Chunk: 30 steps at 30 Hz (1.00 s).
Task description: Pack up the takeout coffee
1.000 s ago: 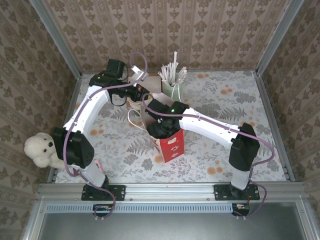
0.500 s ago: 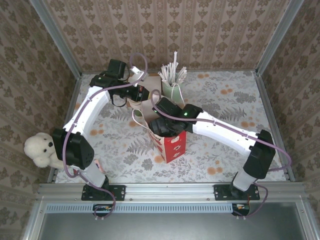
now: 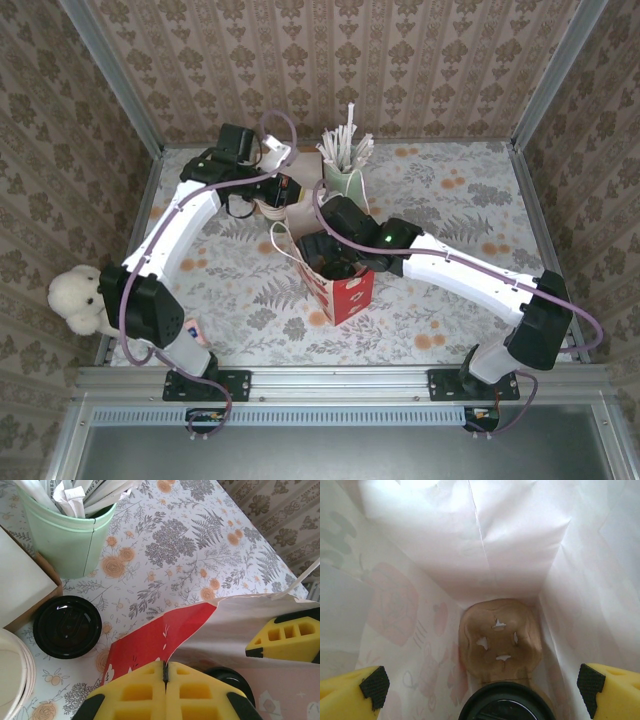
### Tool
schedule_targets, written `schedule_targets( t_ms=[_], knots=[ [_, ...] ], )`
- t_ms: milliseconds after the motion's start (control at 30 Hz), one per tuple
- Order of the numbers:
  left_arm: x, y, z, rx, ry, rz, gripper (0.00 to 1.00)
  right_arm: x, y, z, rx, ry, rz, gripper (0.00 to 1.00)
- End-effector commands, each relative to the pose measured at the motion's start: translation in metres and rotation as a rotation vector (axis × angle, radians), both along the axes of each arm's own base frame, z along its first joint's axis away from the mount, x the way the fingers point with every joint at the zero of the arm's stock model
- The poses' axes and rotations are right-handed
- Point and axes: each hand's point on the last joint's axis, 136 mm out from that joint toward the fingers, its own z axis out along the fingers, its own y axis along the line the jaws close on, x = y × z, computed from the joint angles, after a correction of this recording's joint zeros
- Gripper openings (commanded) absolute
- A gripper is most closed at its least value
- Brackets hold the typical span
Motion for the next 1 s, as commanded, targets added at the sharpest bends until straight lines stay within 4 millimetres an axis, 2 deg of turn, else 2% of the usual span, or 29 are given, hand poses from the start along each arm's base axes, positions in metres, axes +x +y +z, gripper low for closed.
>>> schedule_targets(
  t_ms=[0,167,267,367,400,533,700,833,967],
  knots=[
    [0.006,0.004,0.006,0.003,-0.041,0.044,0.0,0.006,0.001,0.022,0.001,-0.063,0.005,1.0],
    [0.006,0.007,0.009,0.018,-0.054,0.062,0.0,-0.002,0.002,0.033,0.033,-0.048,0.031,1.0],
    [0.015,0.009,0.008,0.014,-0.072,0.112,0.0,-0.013,0.004,0.031,0.072,-0.045,0.088,1.0],
    [0.018,0.006,0.008,0.011,-0.073,0.128,0.0,-0.014,0.008,0.042,0.153,-0.1,0.104,1.0],
    [0.018,0.006,0.008,0.019,-0.076,0.131,0.0,-0.016,0.003,0.056,0.186,-0.129,0.099,1.0],
    [0.021,0.013,0.003,0.059,-0.08,0.182,0.0,-0.031,-0.003,0.072,0.22,-0.166,0.158,1.0],
    [0.023,0.021,-0.004,0.096,-0.082,0.255,0.0,-0.041,-0.034,0.086,0.262,-0.207,0.081,1.0],
    [0.019,0.014,-0.003,0.079,-0.076,0.243,0.0,-0.052,-0.048,0.085,0.32,-0.18,0.043,1.0],
    [0.019,0.01,0.001,0.073,-0.078,0.234,0.0,-0.053,-0.066,0.076,0.328,-0.183,-0.024,1.0]
  ],
)
